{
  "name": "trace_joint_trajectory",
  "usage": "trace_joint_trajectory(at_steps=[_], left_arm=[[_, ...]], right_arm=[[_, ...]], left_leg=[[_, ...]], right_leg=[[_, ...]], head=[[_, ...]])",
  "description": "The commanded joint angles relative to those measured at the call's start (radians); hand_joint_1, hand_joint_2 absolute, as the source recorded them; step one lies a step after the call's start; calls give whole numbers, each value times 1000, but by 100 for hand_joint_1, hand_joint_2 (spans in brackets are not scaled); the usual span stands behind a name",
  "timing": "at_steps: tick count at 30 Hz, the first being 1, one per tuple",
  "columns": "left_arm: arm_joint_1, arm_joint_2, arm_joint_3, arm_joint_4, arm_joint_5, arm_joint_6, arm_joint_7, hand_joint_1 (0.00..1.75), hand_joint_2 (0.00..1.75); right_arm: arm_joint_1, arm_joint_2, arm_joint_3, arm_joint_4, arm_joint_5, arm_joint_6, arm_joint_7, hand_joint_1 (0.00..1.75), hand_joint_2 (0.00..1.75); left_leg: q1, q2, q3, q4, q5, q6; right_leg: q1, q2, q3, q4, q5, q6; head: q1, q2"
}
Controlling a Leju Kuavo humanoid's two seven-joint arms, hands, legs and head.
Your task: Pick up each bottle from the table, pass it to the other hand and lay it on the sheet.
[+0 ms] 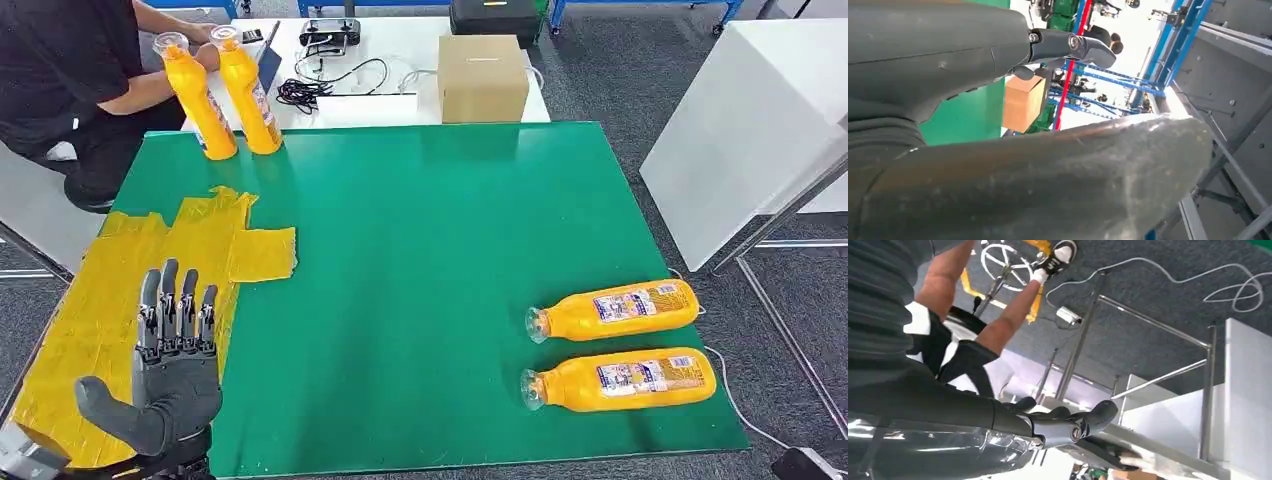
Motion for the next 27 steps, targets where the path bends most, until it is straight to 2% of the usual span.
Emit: trace_joint_trajectory(at_steps=[1,7,10,12,20,27], left_arm=[[-43,26,-16,64,-3,-2,13,0,0],[-45,20,-14,59,-12,-5,25,0,0],[-39,16,-7,49,-16,-11,29,0,0],[-39,16,-7,49,-16,-11,29,0,0],[-39,9,-1,43,-26,-8,35,0,0],[-46,9,2,48,-19,-4,39,0,0]], right_arm=[[4,-1,172,101,-67,-80,61,0,175],[114,-89,443,69,-228,-170,254,0,175],[173,-155,588,22,-324,-214,392,0,175],[173,-155,588,22,-324,-214,392,0,175],[209,-322,849,24,-447,-346,564,0,175],[182,-404,917,95,-464,-350,612,0,175]], left_leg=[[2,2,3,-2,-1,-2],[2,4,5,-1,-2,-2],[1,5,3,-1,-2,-2],[1,3,3,-1,-2,-1],[2,5,4,-1,-2,-2],[2,2,3,-1,-1,-2]], right_leg=[[2,2,4,-3,1,-1],[2,4,5,-3,1,-1],[1,4,3,-2,0,0],[1,3,3,-1,0,0],[2,5,4,-2,0,-1],[2,2,4,-2,0,0]], head=[[0,0],[0,0],[0,0],[0,0],[0,0],[0,0]])
